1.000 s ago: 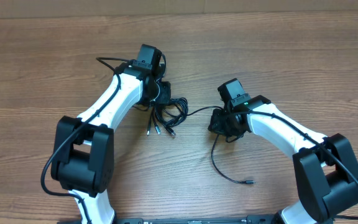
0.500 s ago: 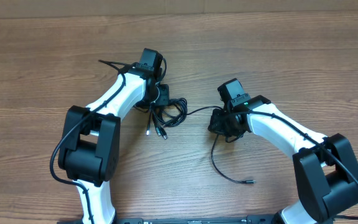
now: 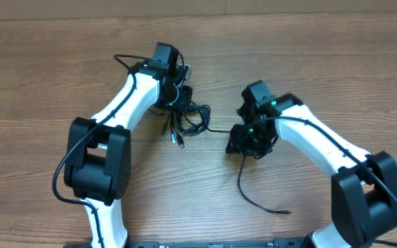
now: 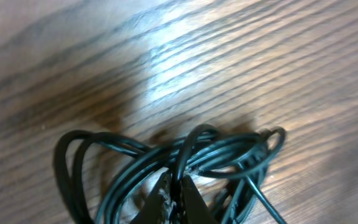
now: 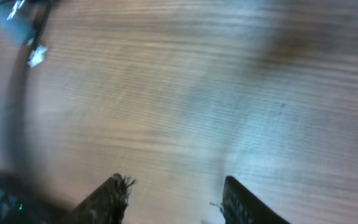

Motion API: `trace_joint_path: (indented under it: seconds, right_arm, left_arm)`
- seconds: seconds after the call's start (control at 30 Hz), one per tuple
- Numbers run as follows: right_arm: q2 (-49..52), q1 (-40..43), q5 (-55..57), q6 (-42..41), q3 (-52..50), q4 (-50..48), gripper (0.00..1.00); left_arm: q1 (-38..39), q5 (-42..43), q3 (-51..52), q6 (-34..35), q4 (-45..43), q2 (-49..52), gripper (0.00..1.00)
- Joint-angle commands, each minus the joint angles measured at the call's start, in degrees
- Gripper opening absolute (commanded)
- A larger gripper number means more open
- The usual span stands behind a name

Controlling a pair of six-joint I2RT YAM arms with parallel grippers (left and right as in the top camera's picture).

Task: Untangle cables

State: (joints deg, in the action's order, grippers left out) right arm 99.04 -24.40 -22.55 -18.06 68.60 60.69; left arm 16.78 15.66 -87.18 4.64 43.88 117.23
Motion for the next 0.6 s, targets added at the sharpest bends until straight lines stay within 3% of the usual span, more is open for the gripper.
trace_joint_path:
  seconds: [0.0,0.07,0.23,0.57]
  right_arm:
    - [-3.3,0.2,-4.1,9.0,6.4,4.7,0.49]
    - [-3.4,0.2,-3.9,10.1,8.9,6.4,0.50]
    - [-3.3,1.0,-1.0,9.9,10.2,-0.7,0.65]
    - [-0.2,2.7,3.0,0.2,10.1,-13.2,0.65]
  left_arm:
    - [-0.3,4.2,-1.9,-7.6,0.0,-4.5,0.04]
    - [-0.3,5.0,-1.9,-9.2,0.4,-6.5,0.04]
    - [-0.3,5.0,-1.9,-9.5,2.7,-11.5,0.04]
    - [-0.2,10.1,-1.8,-13.8,5.2,-19.7,0.04]
